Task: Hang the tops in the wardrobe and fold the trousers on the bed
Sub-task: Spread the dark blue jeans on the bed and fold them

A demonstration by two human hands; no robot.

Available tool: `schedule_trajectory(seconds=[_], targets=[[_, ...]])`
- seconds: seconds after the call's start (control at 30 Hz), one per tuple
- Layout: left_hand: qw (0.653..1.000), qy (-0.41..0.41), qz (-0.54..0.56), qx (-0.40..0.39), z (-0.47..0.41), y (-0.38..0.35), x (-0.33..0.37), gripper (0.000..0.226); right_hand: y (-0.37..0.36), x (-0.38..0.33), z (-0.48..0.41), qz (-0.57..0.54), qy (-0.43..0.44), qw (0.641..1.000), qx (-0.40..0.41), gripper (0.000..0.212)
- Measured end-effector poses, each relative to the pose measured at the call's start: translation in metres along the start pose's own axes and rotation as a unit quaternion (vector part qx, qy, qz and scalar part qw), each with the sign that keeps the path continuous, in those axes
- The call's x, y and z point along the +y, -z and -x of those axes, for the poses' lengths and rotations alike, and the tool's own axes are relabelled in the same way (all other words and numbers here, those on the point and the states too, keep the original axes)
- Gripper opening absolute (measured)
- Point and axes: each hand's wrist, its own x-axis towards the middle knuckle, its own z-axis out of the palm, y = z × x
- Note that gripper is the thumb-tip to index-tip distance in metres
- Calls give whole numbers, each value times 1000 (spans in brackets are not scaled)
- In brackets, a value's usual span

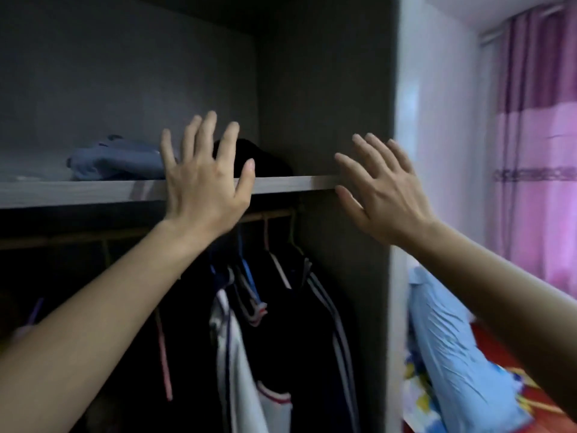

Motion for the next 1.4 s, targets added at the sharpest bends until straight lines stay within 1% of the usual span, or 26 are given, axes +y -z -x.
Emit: schedule_trajectory(seconds=[0.1, 0.17, 0.2, 0.27, 0.37, 0.43, 0.57, 0.67, 0.73, 0.83, 0.93, 1.0, 1.1, 1.17, 1.27, 1.4], targets=[[997, -15, 60, 48, 8, 6, 86, 58, 40, 56, 72, 22, -46, 999, -4, 54], [992, -10, 108, 58, 29, 5, 162, 57, 66, 100, 134, 38, -61, 997, -32, 56], [990, -10, 132, 44, 44, 4, 204, 57, 79, 123, 168, 48, -64, 995, -61, 57], [984, -27, 178, -12, 77, 3, 290, 60, 108, 169, 236, 78, -73, 984, -142, 59], [964, -86, 223, -114, 118, 3, 411, 64, 165, 239, 333, 135, -103, 947, -271, 64], [946, -121, 254, -161, 139, 2, 484, 66, 209, 290, 389, 181, -134, 920, -321, 65], [905, -160, 324, -225, 173, 0, 616, 70, 297, 386, 477, 261, -228, 873, -342, 65], [876, -191, 362, -255, 196, -8, 703, 69, 339, 436, 535, 304, -296, 831, -360, 67], [861, -219, 382, -254, 208, -17, 758, 67, 356, 457, 573, 325, -329, 798, -386, 67], [838, -250, 419, -245, 214, -30, 842, 66, 373, 489, 620, 357, -350, 749, -435, 67], [802, -287, 456, -258, 207, -39, 922, 69, 389, 527, 647, 385, -378, 696, -474, 70], [780, -317, 469, -265, 203, -45, 970, 71, 397, 554, 656, 398, -389, 669, -493, 70], [752, -352, 496, -254, 198, -54, 1041, 72, 407, 591, 669, 417, -424, 647, -477, 67], [732, -360, 513, -268, 205, -53, 1085, 73, 412, 607, 688, 414, -462, 633, -464, 66], [694, -394, 524, -297, 234, -41, 1145, 75, 424, 619, 736, 408, -482, 592, -500, 68], [651, -441, 532, -314, 265, -29, 1219, 76, 436, 647, 794, 405, -518, 560, -504, 68]])
